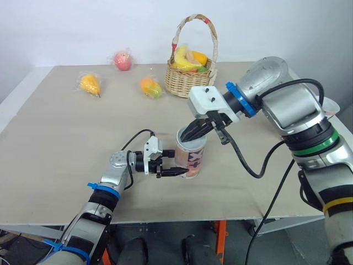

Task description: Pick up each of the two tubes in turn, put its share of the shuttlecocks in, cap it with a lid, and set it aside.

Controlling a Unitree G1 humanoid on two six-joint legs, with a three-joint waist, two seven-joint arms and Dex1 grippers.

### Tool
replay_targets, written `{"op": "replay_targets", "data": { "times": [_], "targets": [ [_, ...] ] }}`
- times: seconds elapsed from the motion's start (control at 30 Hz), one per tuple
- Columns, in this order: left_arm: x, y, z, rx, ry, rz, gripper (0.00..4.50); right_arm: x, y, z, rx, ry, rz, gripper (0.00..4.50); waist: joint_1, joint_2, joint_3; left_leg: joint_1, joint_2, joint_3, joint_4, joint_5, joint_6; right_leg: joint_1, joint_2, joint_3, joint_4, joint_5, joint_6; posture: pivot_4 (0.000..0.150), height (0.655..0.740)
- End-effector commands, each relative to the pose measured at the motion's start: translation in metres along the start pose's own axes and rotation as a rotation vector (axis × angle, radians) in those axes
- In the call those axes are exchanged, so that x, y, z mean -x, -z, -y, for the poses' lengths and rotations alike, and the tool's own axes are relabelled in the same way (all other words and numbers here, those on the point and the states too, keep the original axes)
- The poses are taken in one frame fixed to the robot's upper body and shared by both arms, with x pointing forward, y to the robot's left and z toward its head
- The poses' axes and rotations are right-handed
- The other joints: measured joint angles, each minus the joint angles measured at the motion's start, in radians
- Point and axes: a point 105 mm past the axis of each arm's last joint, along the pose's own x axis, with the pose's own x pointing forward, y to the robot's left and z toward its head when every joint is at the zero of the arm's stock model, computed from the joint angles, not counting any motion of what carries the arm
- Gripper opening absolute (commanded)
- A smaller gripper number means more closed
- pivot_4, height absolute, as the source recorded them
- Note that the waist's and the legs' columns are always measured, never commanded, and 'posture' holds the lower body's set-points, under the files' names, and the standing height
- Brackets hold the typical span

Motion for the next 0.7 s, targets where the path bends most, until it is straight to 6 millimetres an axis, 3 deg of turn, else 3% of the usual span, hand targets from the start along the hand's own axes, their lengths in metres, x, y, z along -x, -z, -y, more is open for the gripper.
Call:
{"op": "replay_targets", "data": {
  "times": [0.03,0.2,0.37,0.4,0.57,0.7],
  "targets": [
    [0.006,0.020,0.005,0.059,-0.010,-0.066,2.94,-0.023,0.029,-0.011,-0.015,-0.077,-0.094,0.06,0.000,-0.001,-0.002,0.000,0.000,0.000,0.000,0.000,0.000,0.000,0.000,0.000,0.000,0.000,0.000,0.150,0.7371],
    [0.005,0.020,0.005,0.059,-0.013,-0.063,2.94,-0.035,0.070,-0.028,-0.051,-0.151,-0.213,0.06,-0.001,-0.009,-0.019,0.014,0.000,0.000,-0.003,-0.001,-0.001,0.012,0.000,0.000,0.000,-0.006,-0.006,0.150,0.7371],
    [0.006,0.021,0.006,0.062,-0.015,-0.064,2.94,-0.036,0.082,-0.037,-0.059,-0.176,-0.250,0.06,-0.003,-0.014,-0.037,0.024,0.002,0.000,-0.004,-0.003,-0.004,0.015,0.000,-0.001,-0.001,-0.008,-0.010,0.150,0.7371],
    [0.005,0.021,0.006,0.063,-0.015,-0.064,2.94,-0.035,0.080,-0.035,-0.057,-0.166,-0.241,0.06,-0.002,-0.014,-0.037,0.024,0.002,0.000,-0.004,-0.004,-0.006,0.015,0.000,-0.002,-0.001,-0.009,-0.010,0.150,0.7371],
    [0.005,0.022,0.007,0.064,-0.009,-0.065,2.94,-0.002,0.032,0.000,-0.071,0.021,0.000,0.06,-0.002,-0.015,-0.040,0.023,0.003,0.002,-0.004,-0.005,-0.006,0.014,-0.001,-0.002,-0.001,-0.010,-0.011,0.150,0.7371],
    [0.002,0.020,0.006,0.060,-0.003,-0.059,2.94,0.037,0.021,0.010,-0.148,0.176,0.089,1.17,0.001,-0.012,-0.037,0.016,0.003,0.002,-0.005,-0.005,-0.006,0.011,0.000,-0.002,-0.001,-0.009,-0.012,0.150,0.7371]
  ]
}}
